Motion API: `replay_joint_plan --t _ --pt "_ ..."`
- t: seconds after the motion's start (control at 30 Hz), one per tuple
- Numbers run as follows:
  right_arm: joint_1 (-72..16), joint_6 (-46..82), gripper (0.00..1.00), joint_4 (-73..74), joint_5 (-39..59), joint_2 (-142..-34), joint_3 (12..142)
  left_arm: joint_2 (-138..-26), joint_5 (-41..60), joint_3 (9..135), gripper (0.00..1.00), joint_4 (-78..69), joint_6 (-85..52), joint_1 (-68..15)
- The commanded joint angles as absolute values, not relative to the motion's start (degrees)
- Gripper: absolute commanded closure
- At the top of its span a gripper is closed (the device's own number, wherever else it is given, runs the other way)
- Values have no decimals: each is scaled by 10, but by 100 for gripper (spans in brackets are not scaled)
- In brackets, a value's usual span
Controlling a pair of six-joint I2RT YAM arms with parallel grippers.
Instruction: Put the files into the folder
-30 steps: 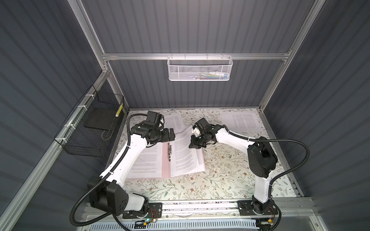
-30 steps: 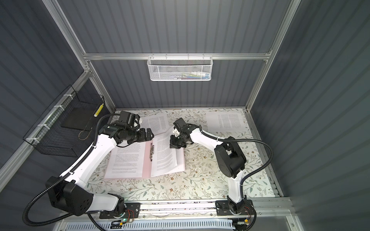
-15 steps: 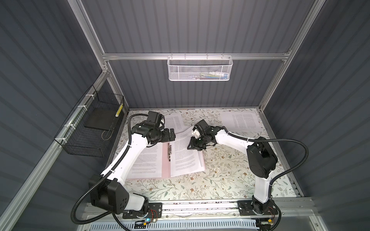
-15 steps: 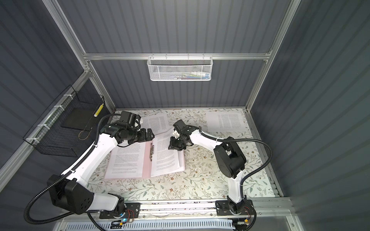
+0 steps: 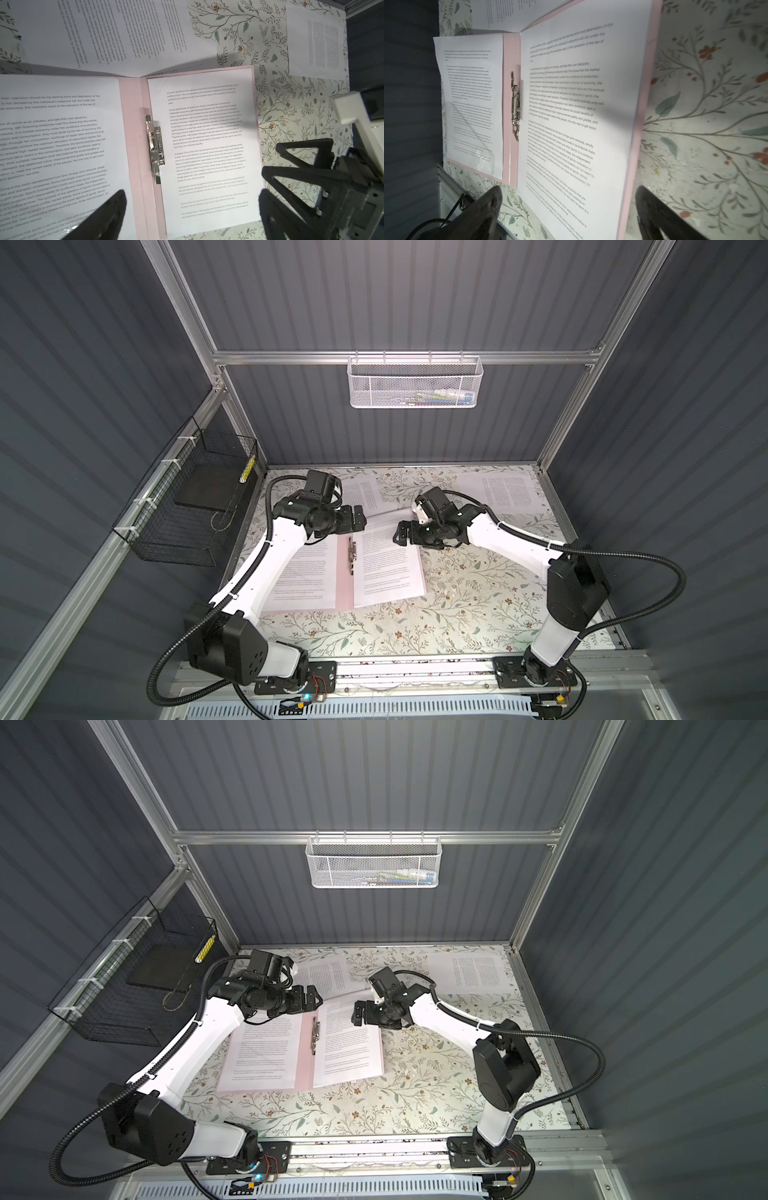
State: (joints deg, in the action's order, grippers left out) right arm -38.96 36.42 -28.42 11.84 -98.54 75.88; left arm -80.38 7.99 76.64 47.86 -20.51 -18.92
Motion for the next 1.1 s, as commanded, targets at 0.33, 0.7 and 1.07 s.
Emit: replay_joint_plan --t 0.33,0.7,1.07 --pt "-126 337 1 -283 105 -1062 815 -804 208 772 0 423 -210 -201" --pt "-37 380 1 -197 156 -1239 968 -808 208 769 0 403 -241 -240" --pt "-31 428 1 -253 150 -1315 1022 -821 210 776 0 399 -243 -244"
